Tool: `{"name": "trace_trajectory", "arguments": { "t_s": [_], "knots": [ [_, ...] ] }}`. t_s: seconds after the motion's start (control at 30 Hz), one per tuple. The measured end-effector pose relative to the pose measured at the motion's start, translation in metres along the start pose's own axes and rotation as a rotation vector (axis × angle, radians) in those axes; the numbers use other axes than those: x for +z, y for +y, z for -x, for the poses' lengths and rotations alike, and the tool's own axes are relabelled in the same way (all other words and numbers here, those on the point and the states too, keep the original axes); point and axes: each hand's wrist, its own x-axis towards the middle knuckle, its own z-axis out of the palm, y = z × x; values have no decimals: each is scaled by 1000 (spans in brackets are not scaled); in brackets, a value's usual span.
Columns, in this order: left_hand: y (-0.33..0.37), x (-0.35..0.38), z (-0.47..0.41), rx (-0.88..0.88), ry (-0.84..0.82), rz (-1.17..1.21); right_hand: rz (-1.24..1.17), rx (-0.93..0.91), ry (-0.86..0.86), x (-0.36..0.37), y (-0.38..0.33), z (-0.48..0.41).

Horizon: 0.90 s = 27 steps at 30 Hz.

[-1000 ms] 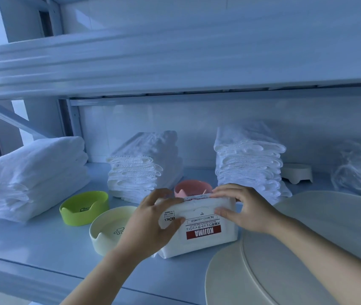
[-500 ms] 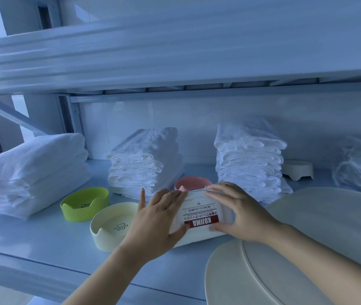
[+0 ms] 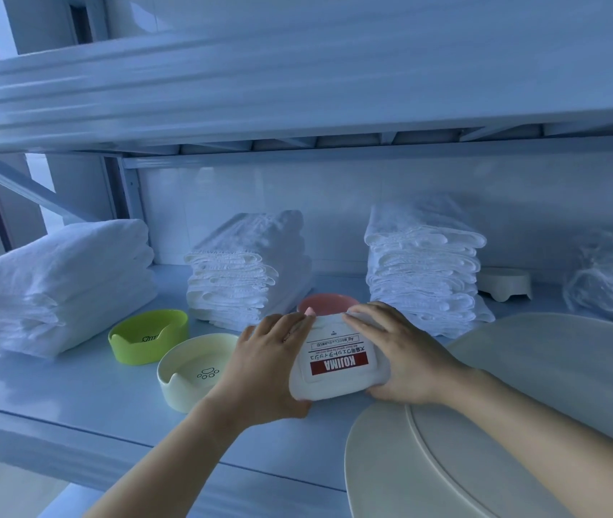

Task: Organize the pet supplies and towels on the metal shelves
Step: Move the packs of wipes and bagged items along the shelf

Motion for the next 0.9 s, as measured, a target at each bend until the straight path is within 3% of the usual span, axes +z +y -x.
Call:
{"name": "trace_trajectory", "arguments": {
  "t_s": [0.3,0.9],
  "knots": [
    [5,-10,15,19,-16,151,-137,-13,-131,-14,7,3],
    [-3,0,9,-50,-211,258,-294,63,-150,-1,12,-1]
  ]
}}
